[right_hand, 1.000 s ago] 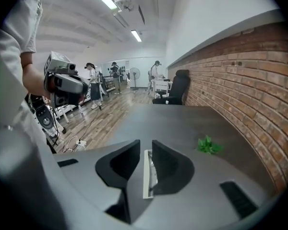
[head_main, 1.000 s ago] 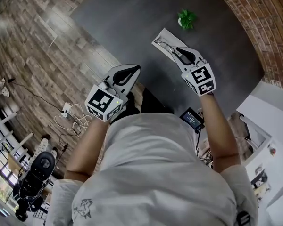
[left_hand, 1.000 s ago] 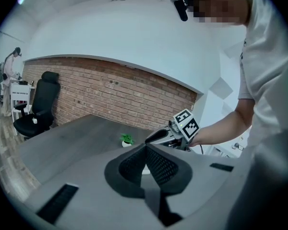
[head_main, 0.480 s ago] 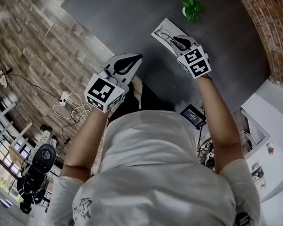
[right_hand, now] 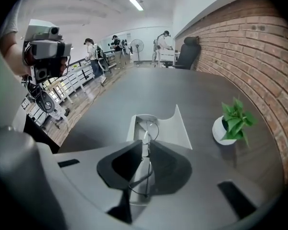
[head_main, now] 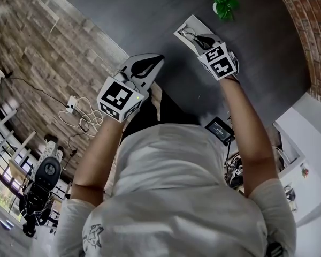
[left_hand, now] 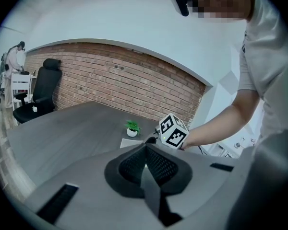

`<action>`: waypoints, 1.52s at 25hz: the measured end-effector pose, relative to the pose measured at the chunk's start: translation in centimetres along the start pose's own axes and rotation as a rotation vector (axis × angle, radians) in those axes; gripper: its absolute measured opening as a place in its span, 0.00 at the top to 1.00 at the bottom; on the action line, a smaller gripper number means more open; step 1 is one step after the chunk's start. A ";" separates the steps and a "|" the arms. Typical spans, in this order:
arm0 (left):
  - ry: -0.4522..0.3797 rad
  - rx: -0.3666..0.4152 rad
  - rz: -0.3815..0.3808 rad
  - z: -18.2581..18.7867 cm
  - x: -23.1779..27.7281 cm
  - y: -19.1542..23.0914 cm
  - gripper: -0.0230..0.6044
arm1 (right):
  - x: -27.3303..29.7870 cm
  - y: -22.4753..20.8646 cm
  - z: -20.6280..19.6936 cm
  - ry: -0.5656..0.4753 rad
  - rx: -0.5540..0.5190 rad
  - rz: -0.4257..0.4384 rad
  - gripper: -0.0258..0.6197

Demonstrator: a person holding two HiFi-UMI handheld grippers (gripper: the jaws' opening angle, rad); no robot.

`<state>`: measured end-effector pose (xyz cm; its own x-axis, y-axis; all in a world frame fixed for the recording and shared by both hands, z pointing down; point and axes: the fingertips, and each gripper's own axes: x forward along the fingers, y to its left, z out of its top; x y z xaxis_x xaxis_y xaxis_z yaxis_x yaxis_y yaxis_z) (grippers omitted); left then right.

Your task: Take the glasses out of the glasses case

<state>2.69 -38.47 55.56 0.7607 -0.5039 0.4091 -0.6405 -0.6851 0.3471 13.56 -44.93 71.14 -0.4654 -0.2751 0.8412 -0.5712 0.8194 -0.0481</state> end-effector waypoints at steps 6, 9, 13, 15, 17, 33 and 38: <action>0.001 -0.009 0.009 -0.4 -0.4 0.3 0.95 | 0.7 -0.2 -0.2 0.040 -0.012 -0.016 0.92; 0.000 -0.014 0.018 -0.6 -0.9 0.5 0.95 | 0.7 -0.1 0.0 0.036 -0.014 -0.023 0.93; -0.001 -0.013 0.019 -0.6 -1.7 0.7 0.95 | 0.4 0.2 0.6 0.027 -0.037 -0.037 0.94; -0.003 -0.008 0.018 -0.4 -2.0 0.7 0.95 | 0.0 0.2 0.9 0.021 -0.046 -0.048 0.94; -0.007 -0.002 0.018 -0.1 -2.4 0.6 0.95 | -0.5 0.2 1.1 0.018 -0.061 -0.063 0.94; -0.060 0.098 0.007 2.4 -8.3 -1.7 0.95 | -7.9 2.1 4.2 -0.079 -0.060 -0.210 0.94; -0.086 0.145 -0.013 3.6 -10.2 -3.0 0.95 | -11.0 4.3 5.6 -0.140 -0.039 -0.245 0.94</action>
<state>-2.74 -33.17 47.29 0.7790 -0.5335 0.3295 -0.6133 -0.7575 0.2237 12.41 -41.16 58.66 -0.4073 -0.5316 0.7426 -0.6531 0.7379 0.1701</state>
